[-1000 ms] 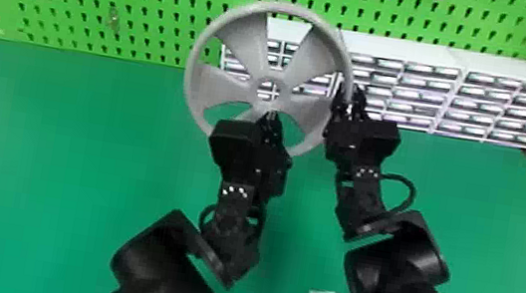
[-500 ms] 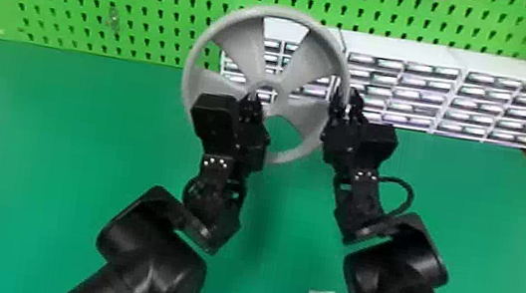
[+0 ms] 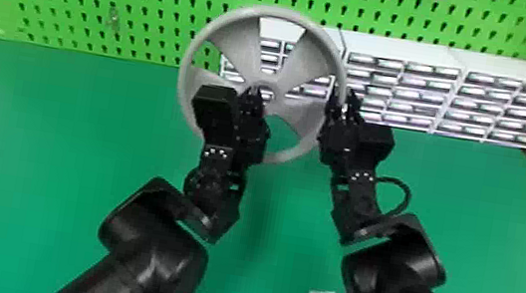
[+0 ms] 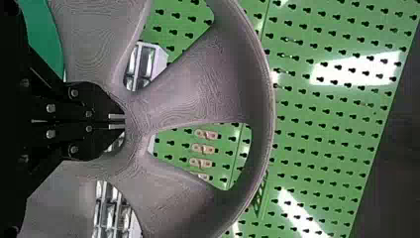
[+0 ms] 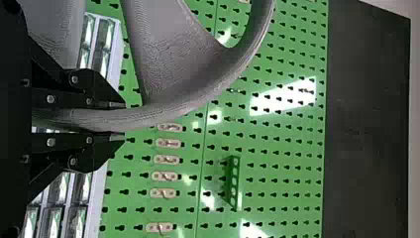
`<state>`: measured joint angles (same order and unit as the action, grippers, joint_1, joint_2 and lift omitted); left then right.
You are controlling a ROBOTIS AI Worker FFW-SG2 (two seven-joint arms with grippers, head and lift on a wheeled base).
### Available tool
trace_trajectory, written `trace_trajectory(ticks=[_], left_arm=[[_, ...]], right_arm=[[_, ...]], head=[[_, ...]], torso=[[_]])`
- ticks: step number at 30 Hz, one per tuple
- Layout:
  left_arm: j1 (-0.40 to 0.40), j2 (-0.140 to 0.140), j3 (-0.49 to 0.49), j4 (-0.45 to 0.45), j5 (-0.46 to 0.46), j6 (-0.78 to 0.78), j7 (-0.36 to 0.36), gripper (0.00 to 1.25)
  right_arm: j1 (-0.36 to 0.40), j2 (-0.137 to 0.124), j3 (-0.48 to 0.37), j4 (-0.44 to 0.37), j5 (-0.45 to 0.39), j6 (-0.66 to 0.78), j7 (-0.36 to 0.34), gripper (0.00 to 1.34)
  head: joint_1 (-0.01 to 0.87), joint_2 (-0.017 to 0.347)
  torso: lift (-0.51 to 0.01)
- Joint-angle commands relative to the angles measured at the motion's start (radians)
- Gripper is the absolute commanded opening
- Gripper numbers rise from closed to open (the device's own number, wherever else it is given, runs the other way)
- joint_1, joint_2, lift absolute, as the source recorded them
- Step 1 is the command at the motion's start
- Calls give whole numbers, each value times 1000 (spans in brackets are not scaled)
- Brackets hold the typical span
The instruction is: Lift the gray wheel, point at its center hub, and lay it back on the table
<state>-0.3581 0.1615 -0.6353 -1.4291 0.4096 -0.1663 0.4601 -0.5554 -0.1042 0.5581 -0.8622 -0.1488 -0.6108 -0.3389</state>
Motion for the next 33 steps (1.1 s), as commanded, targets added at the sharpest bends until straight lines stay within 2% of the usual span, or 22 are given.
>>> trace_trajectory(ticks=[1,33], left_arm=[[-7,-4,3,13,3,-2,-5,91],[-8,-11,-1,25,28,-4,-26,91]], right_arm=[[0,0,2,-1,0,-1,0,46],[-3,-3,3,-4,-3,-1,0,46]], head=[[692,48],[692,48]], torso=[[-96],[-96]])
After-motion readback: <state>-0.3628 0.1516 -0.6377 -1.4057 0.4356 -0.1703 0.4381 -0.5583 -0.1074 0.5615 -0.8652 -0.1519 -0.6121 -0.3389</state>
